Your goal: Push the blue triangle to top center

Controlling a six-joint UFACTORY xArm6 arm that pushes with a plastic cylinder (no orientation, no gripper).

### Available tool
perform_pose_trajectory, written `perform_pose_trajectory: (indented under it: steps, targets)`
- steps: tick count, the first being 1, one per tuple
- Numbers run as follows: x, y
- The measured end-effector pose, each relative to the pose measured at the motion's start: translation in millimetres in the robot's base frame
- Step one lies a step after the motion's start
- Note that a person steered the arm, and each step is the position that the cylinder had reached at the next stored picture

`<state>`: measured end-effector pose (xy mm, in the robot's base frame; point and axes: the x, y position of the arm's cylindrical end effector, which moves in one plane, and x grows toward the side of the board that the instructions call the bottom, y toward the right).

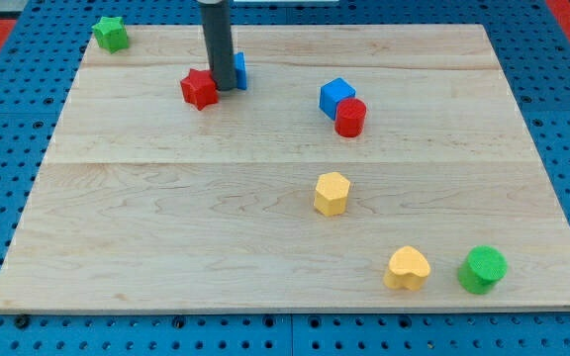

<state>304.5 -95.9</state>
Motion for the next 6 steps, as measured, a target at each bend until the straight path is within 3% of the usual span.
perform_pose_trajectory:
  steps: [1, 2, 3, 5, 6]
  targets:
    - [-11.3, -23.3]
    - [-11.4, 40.6]
    - [-11.2, 65.5]
    - [-52.7, 84.8]
    - [-52.7, 84.8]
